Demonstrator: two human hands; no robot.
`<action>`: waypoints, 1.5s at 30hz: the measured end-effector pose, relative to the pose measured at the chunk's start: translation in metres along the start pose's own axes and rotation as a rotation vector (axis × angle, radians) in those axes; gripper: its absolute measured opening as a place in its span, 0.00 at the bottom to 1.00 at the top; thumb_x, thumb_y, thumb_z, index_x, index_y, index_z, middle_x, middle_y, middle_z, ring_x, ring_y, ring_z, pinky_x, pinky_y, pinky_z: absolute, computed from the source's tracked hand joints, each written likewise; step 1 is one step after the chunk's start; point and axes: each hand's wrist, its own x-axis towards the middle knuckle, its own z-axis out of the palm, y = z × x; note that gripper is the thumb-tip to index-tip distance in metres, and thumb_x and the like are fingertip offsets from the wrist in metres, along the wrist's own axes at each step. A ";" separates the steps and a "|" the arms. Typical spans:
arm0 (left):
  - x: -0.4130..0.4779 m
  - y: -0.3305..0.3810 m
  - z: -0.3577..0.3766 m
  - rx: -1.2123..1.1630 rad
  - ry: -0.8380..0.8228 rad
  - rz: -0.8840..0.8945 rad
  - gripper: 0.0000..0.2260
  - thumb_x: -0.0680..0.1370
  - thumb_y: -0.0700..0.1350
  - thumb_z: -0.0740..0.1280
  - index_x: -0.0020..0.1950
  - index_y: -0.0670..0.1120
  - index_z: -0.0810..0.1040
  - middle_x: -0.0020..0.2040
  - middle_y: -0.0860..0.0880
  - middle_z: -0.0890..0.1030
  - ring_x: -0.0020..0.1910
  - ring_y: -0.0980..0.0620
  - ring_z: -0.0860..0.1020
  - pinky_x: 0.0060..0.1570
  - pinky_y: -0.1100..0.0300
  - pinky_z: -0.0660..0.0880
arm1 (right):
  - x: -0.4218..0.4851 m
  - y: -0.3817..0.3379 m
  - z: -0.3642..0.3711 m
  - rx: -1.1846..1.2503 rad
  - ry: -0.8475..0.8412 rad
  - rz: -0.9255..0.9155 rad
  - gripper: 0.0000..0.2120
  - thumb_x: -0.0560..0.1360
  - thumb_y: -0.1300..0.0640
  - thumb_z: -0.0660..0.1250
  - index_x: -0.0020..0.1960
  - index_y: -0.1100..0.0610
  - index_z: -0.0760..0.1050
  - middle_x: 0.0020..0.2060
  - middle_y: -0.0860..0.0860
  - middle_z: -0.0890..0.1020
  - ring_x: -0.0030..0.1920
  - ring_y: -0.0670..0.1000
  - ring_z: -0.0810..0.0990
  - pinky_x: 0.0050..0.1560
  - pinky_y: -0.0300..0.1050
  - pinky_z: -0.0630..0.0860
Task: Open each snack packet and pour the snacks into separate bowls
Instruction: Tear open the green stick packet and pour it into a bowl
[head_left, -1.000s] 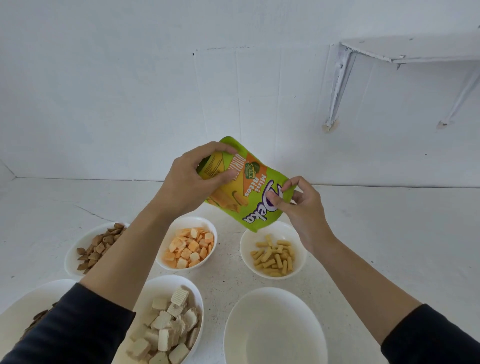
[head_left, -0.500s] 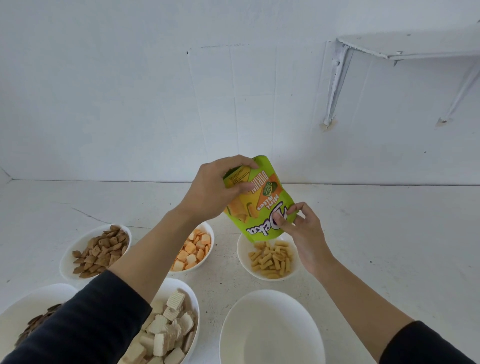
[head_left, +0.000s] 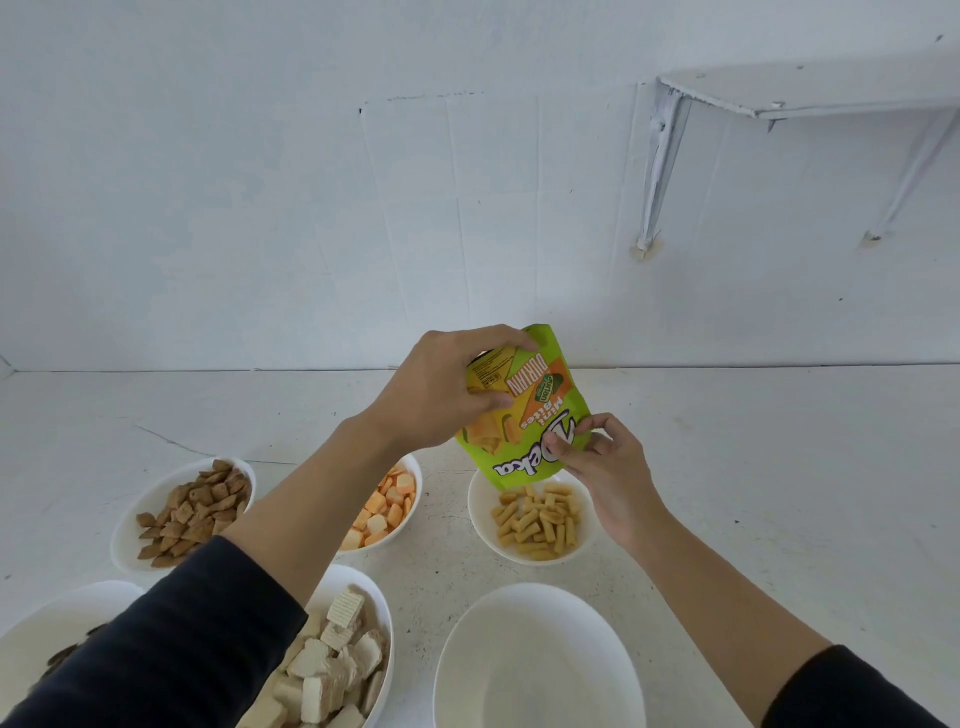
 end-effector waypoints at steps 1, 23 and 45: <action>0.000 0.000 0.000 -0.009 -0.009 -0.002 0.20 0.75 0.42 0.76 0.64 0.56 0.79 0.60 0.57 0.82 0.54 0.56 0.83 0.46 0.62 0.82 | 0.000 -0.001 0.000 -0.055 0.024 -0.007 0.20 0.62 0.60 0.80 0.46 0.59 0.71 0.46 0.60 0.85 0.48 0.58 0.86 0.46 0.48 0.82; 0.001 0.000 -0.013 0.029 0.220 0.127 0.12 0.73 0.48 0.78 0.55 0.53 0.81 0.53 0.53 0.77 0.52 0.58 0.77 0.48 0.67 0.75 | 0.007 -0.063 0.019 -0.427 -0.147 -0.454 0.12 0.72 0.66 0.76 0.46 0.56 0.74 0.48 0.59 0.82 0.46 0.56 0.82 0.45 0.53 0.82; -0.028 0.006 0.051 -0.776 0.187 -0.112 0.08 0.86 0.40 0.57 0.62 0.51 0.65 0.64 0.45 0.75 0.61 0.39 0.78 0.56 0.35 0.79 | -0.005 -0.046 0.021 -0.270 -0.061 -0.414 0.12 0.70 0.65 0.78 0.47 0.58 0.76 0.46 0.50 0.83 0.48 0.47 0.81 0.47 0.46 0.81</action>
